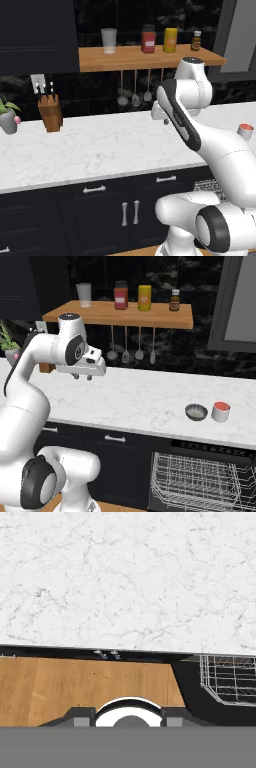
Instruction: Pick up the cup and bowl from the counter, place them in the dishwasher, and close the dishwasher door.
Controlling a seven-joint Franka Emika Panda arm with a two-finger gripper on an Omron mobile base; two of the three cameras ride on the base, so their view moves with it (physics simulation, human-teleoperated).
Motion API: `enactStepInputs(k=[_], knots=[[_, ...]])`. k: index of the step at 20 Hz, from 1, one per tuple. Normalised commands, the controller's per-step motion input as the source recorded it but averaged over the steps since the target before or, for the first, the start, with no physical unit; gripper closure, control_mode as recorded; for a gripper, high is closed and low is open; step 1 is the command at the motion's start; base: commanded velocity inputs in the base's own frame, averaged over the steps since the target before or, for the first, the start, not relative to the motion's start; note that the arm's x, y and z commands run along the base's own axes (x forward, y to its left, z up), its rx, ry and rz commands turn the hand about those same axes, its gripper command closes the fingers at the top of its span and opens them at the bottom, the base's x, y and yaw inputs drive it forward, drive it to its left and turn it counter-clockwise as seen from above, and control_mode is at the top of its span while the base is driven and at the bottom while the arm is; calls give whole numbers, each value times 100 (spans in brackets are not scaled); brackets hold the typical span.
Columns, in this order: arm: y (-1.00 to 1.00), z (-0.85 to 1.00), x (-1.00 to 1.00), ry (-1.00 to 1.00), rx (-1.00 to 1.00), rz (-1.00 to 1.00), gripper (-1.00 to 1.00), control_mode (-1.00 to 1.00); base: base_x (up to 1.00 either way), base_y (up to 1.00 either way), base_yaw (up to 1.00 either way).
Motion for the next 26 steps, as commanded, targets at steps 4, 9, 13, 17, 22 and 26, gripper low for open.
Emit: enactStepInputs(k=[4, 9, 13, 17, 22, 26], knots=[[-5, 0, -7, 0, 0, -7, -100, -100, 0, 0, 0], [-29, -2, -29, 0, 1, -17, -100, -100, 0, 0, 0], [-60, -13, -43, 0, 9, -25, -100, -100, 0, 0, 0], [-80, -18, -23, 0, 12, -26, -100, -100, 0, 0, 0], [-99, -21, -6, 0, 13, -18, -100, -100, 0, 0, 0], [-87, -19, -16, 0, 11, -16, -100, -100, 0, 0, 0]])
